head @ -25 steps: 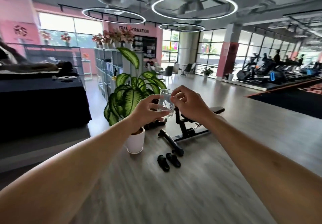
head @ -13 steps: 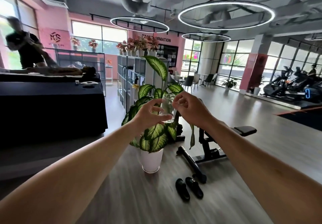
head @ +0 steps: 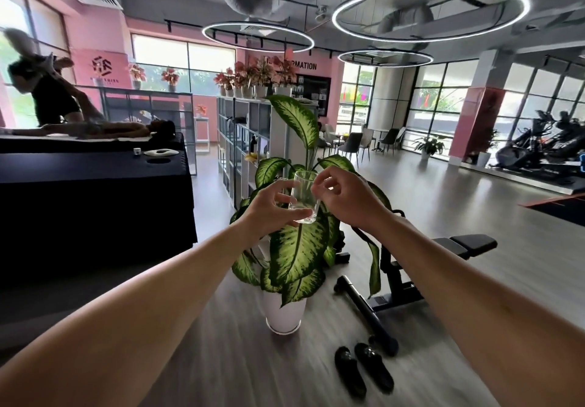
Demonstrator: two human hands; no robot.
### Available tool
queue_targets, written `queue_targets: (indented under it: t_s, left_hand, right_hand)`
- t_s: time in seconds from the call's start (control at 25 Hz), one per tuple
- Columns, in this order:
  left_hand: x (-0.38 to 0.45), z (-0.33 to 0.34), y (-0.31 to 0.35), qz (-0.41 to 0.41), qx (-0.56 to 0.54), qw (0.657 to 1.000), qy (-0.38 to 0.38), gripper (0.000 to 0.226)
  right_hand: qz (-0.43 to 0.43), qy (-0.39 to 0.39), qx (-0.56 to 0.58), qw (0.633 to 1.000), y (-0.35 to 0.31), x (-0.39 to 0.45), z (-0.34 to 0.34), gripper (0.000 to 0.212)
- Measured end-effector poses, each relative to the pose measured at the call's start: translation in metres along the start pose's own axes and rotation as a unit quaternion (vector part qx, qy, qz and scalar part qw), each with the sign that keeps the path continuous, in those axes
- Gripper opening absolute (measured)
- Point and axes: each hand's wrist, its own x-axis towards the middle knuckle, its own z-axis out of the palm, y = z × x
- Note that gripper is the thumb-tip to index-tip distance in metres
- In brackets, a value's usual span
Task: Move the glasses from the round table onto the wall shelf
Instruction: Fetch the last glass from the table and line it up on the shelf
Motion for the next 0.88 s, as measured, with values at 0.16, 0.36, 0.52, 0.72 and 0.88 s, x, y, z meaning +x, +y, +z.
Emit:
queue_targets:
  t_s: [0.16, 0.36, 0.52, 0.72, 0.88]
  left_hand:
    - [0.082, 0.007, -0.027, 0.000, 0.001, 1.000, 0.014, 0.074]
    - [0.182, 0.001, -0.051, -0.009, -0.002, 0.999, 0.037, 0.075]
    - [0.245, -0.015, -0.077, -0.024, -0.004, 0.997, 0.071, 0.075]
    - [0.309, -0.049, -0.122, -0.042, -0.014, 0.993, 0.105, 0.069]
    - [0.363, -0.093, -0.166, -0.059, -0.011, 0.991, 0.118, 0.069]
  right_hand:
    - [-0.019, -0.005, 0.009, 1.000, 0.054, 0.074, 0.010, 0.008]
    - [-0.036, -0.021, 0.025, 0.999, 0.107, 0.174, 0.026, 0.010]
    - [-0.061, -0.046, 0.044, 0.996, 0.137, 0.245, 0.053, 0.008]
    - [-0.075, -0.076, 0.077, 0.991, 0.164, 0.320, 0.107, 0.008]
    - [-0.080, -0.097, 0.086, 0.988, 0.181, 0.386, 0.164, 0.009]
